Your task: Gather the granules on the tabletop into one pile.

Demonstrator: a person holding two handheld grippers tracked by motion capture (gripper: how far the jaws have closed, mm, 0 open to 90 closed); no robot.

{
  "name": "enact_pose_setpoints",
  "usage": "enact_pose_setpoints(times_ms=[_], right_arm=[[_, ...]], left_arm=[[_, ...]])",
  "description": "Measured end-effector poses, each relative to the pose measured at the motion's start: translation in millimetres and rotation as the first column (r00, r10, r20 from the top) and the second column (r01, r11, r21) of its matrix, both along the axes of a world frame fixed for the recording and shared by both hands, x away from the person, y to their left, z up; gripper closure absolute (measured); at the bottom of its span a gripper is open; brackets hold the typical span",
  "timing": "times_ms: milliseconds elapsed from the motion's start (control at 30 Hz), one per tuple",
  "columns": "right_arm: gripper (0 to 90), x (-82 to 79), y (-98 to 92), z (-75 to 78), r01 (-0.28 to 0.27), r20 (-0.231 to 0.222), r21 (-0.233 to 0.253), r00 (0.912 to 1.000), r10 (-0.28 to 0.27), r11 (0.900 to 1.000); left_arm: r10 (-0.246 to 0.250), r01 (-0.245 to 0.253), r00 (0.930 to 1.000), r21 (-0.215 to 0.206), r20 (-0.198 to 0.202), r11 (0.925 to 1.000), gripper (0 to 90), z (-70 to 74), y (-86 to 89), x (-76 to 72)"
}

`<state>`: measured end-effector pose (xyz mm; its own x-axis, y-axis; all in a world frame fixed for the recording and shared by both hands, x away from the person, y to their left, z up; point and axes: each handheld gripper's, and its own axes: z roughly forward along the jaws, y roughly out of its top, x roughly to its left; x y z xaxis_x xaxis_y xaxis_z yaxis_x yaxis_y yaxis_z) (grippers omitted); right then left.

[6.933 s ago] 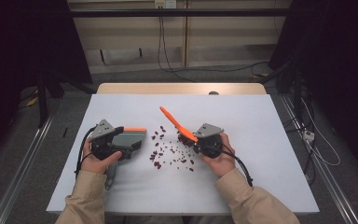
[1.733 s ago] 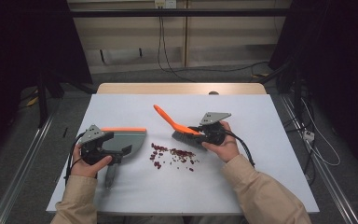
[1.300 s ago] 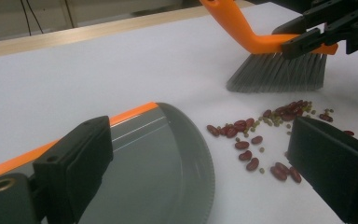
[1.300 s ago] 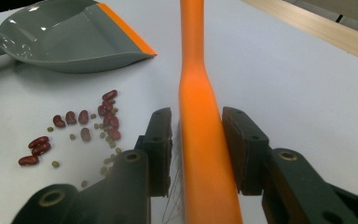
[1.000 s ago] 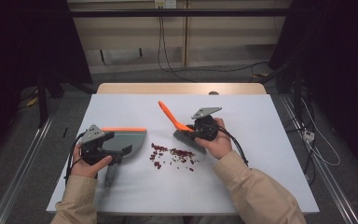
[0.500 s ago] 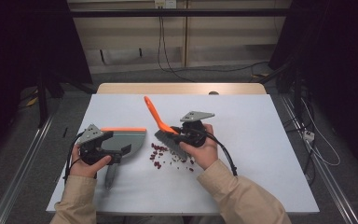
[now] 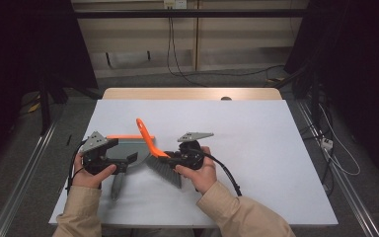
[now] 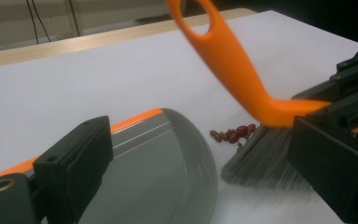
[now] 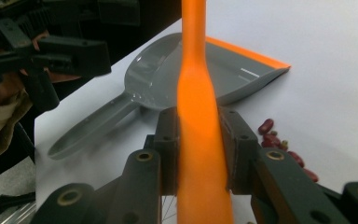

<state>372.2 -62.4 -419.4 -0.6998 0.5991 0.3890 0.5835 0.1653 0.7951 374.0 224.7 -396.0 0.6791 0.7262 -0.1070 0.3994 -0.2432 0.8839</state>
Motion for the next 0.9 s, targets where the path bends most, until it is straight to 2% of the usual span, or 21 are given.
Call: enact_pose_setpoints(times_ms=[67,100,133,200,267,633,833,900], right_arm=[[71.6,-0.7,3.3,-5.0,-0.002,-0.011,-0.02,0.9999,0.002,1.0],[71.6,-0.4,5.1,-8.0,-0.002,-0.016,-0.045,0.9999,0.001,0.999],[71.6,0.1,5.5,-9.8,0.015,0.005,-0.068,0.9999,-0.014,0.998],[71.6,3.5,2.0,-10.9,0.036,-0.023,-0.059,0.999,-0.037,0.998],[71.4,5.2,-1.5,-11.7,0.053,-0.02,-0.076,0.9983,-0.054,0.996],[70.6,4.9,-27.9,-13.1,0.117,-0.018,-0.092,0.9927,-0.119,0.989],[69.2,4.6,-45.6,-12.5,0.16,-0.008,-0.133,0.9867,-0.162,0.978],[69.2,4.5,-53.3,-13.2,0.17,-0.015,-0.129,0.9848,-0.173,0.977]], left_arm=[[-0.002,0.002,1.0,0.005,0.001,1.0,6.8,-0.1,-0.1,0.2],[-0.003,0.003,1.0,0.007,0.001,1.0,6.8,-0.1,-0.1,0.1],[-0.004,0.004,1.0,0.009,0.001,1.0,6.8,0.0,-0.3,0.0],[-0.003,0.003,1.0,0.007,0.003,1.0,6.8,0.1,-0.4,-0.3],[-0.003,0.003,1.0,0.007,0.001,1.0,6.8,-0.1,-0.6,-0.3],[-0.008,0.008,1.0,0.011,0.003,0.9999,6.8,-0.2,-1.5,-0.3],[-0.005,0.005,1.0,0.015,0.002,0.9999,6.8,-0.6,-2.2,-0.1],[-0.007,0.007,1.0,0.018,0.0,0.9998,6.8,-1.0,-3.1,-0.1]])
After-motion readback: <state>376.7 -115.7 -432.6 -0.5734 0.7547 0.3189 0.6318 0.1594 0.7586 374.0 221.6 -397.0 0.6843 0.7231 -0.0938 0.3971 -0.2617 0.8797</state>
